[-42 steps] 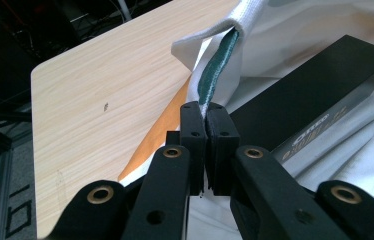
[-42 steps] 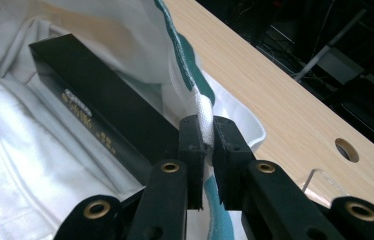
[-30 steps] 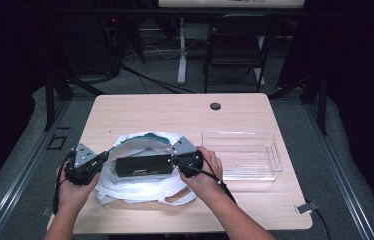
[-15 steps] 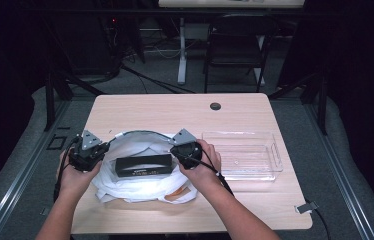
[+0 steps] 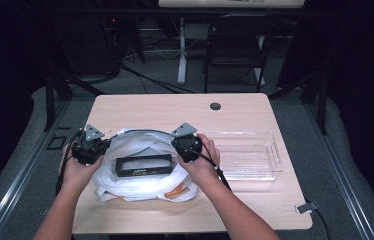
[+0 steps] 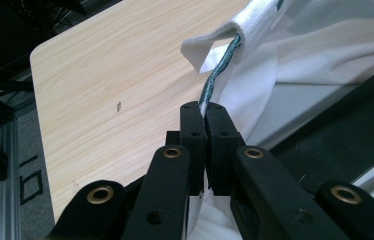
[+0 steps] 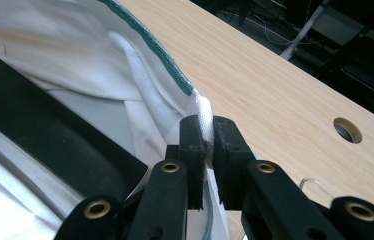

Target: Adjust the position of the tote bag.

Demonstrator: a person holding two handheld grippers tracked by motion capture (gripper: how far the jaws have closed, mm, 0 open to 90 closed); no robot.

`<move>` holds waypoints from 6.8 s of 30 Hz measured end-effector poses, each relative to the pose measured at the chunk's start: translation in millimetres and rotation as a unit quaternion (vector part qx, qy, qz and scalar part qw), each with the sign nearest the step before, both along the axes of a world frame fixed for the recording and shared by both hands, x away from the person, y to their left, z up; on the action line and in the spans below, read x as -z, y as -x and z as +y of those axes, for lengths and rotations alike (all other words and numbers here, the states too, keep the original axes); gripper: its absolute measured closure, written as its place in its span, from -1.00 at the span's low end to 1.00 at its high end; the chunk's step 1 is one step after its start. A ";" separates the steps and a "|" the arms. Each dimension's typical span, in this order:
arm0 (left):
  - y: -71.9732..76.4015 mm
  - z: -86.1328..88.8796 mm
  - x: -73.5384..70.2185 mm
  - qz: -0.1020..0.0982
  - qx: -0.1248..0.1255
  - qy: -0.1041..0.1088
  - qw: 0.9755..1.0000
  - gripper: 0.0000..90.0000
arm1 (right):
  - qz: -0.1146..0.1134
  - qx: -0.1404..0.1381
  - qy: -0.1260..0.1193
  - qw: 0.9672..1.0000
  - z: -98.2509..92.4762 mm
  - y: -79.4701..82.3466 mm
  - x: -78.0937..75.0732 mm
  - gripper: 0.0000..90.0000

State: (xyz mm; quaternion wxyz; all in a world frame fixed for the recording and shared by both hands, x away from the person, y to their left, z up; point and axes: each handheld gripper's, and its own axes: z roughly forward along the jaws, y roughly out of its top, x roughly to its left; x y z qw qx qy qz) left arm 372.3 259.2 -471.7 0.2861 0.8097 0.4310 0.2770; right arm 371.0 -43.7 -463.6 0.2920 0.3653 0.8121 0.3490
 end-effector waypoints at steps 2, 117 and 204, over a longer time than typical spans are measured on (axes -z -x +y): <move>-1.3 -0.2 0.5 0.001 -0.001 -0.001 1.000 0.95 | 0.001 -0.002 0.003 1.000 0.0 -2.0 0.2 0.86; -59.7 -8.7 45.8 0.103 -0.032 0.007 0.994 0.94 | 0.074 0.051 0.063 0.994 13.8 -65.5 44.6 0.86; -39.9 6.4 35.7 0.098 -0.014 -0.004 0.995 0.98 | 0.055 -0.002 0.007 0.998 -6.6 -17.1 4.0 0.54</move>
